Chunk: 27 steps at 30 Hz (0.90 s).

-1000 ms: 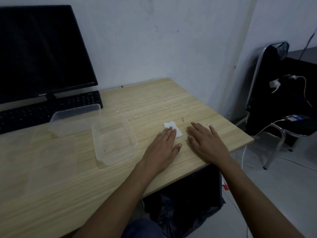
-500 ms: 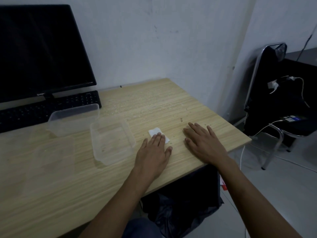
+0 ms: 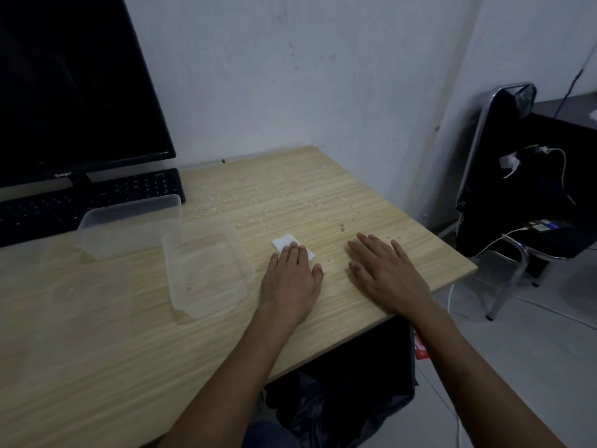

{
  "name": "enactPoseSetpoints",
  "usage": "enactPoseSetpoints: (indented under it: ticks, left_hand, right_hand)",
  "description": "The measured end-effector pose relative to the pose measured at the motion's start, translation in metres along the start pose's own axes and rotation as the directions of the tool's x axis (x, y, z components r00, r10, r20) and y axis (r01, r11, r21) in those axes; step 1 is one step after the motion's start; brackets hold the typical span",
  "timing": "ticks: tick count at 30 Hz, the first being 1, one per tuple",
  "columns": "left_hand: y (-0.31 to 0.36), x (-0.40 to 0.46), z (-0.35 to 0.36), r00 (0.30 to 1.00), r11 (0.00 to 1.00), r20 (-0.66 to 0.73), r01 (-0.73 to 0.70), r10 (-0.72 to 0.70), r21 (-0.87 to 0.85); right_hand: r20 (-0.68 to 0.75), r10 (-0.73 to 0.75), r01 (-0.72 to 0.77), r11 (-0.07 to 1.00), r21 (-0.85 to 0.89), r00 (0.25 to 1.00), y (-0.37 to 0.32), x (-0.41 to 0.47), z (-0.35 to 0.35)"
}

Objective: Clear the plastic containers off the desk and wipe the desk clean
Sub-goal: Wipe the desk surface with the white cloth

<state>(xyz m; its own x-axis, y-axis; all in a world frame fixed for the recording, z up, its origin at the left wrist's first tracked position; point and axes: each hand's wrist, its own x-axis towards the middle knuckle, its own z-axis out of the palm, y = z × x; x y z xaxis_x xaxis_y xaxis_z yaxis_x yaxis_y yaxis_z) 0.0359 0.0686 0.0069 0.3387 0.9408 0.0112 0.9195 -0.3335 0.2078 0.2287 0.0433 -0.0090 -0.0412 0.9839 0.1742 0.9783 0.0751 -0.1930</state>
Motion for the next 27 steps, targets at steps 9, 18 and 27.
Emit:
enactPoseSetpoints:
  ticks: [9,18,27]
  left_hand:
    - [-0.001,-0.010,0.003,1.000,1.000,-0.003,-0.016,0.016,-0.014]
    - [-0.002,-0.024,0.005,1.000,0.999,0.024,-0.009,0.010,-0.036]
    - [-0.008,0.048,0.000,0.999,0.997,0.007,0.033,-0.032,-0.071]
  right_hand:
    - [0.034,-0.071,0.070,0.997,0.014,0.997,-0.002,-0.002,-0.006]
    - [0.087,-0.095,0.094,0.995,0.011,0.992,-0.001,-0.002,-0.008]
    - [0.036,-0.103,0.102,0.994,0.033,0.994,0.002,0.001,-0.002]
